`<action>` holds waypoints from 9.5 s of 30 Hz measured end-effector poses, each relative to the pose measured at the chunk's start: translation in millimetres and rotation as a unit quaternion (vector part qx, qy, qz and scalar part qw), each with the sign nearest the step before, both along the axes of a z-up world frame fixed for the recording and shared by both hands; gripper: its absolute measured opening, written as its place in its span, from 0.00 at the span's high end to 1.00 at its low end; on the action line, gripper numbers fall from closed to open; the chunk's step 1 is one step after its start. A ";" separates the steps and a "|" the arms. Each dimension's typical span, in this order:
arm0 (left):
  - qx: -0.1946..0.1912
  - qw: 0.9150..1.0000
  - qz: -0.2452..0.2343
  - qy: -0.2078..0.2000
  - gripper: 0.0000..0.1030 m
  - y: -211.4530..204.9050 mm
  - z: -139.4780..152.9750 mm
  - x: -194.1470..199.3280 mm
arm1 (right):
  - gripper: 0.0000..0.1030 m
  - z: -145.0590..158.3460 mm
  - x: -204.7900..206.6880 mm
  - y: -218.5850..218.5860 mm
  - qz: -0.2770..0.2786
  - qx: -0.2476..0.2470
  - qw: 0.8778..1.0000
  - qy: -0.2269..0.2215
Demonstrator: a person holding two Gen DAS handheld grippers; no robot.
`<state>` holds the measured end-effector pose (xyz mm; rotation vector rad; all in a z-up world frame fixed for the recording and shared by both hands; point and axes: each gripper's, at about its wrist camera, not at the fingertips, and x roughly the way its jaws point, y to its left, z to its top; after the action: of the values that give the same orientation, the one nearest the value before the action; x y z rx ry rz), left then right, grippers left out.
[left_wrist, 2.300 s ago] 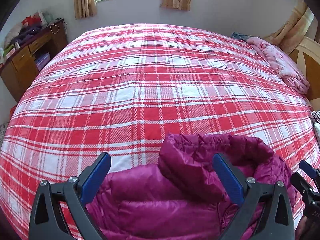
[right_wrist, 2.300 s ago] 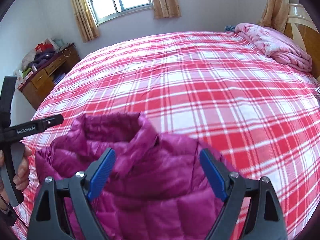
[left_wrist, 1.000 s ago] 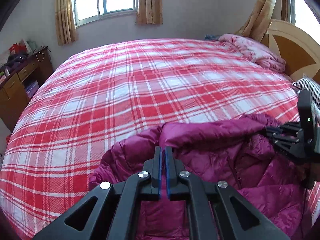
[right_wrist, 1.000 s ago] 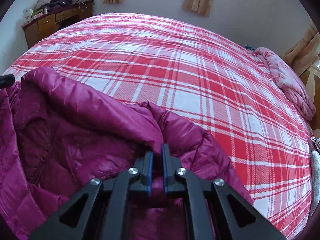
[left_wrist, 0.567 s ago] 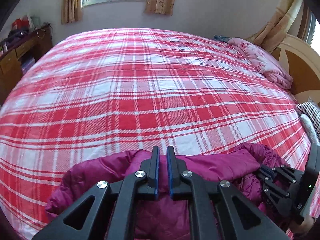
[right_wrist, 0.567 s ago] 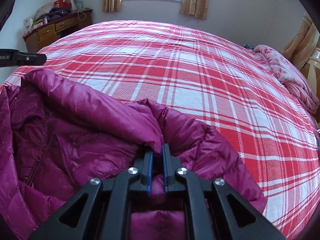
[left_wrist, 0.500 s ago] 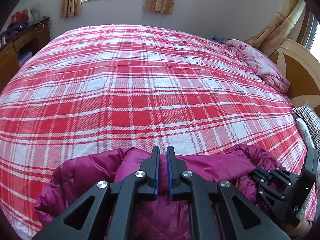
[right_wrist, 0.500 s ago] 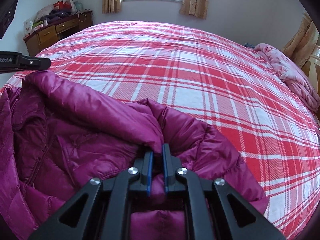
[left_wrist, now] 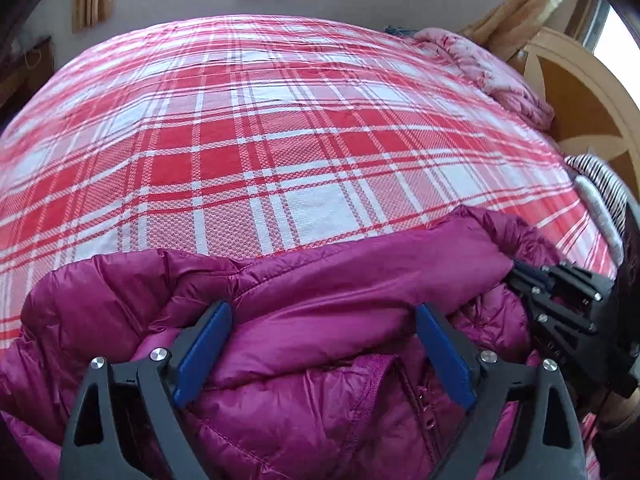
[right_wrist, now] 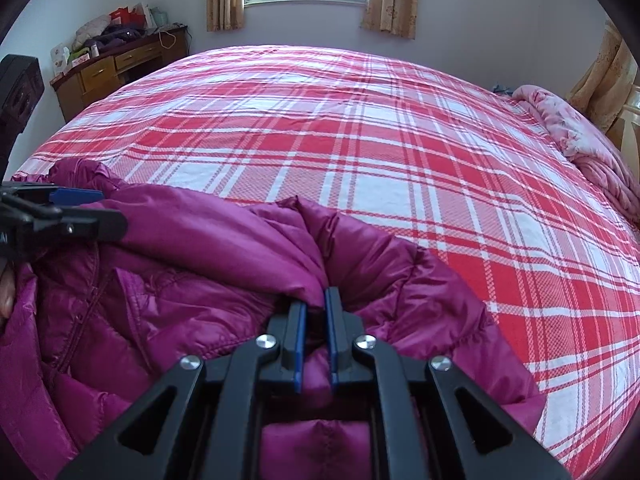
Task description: Fold large clothes
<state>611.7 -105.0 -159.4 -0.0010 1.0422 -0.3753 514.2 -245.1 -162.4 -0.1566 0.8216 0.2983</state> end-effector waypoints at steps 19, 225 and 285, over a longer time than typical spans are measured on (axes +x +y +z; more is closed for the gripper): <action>-0.015 0.990 0.041 -0.132 0.09 21.0 63.6 -22.5 | 0.52 75.3 -22.3 -10.1 -0.019 0.104 0.993 -0.058; 0.117 0.930 0.093 -0.335 0.05 76.3 108.0 -303.5 | 0.91 53.2 -100.5 -104.2 -0.176 0.133 0.975 -0.027; 0.120 0.981 0.116 -0.102 0.01 43.9 -3.5 -164.7 | 0.20 3.6 -55.9 0.2 -0.151 0.056 0.987 0.029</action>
<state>447.0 -61.2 -162.8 0.1289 0.8677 -0.0343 458.3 -244.9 -158.8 0.0822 0.8701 0.0630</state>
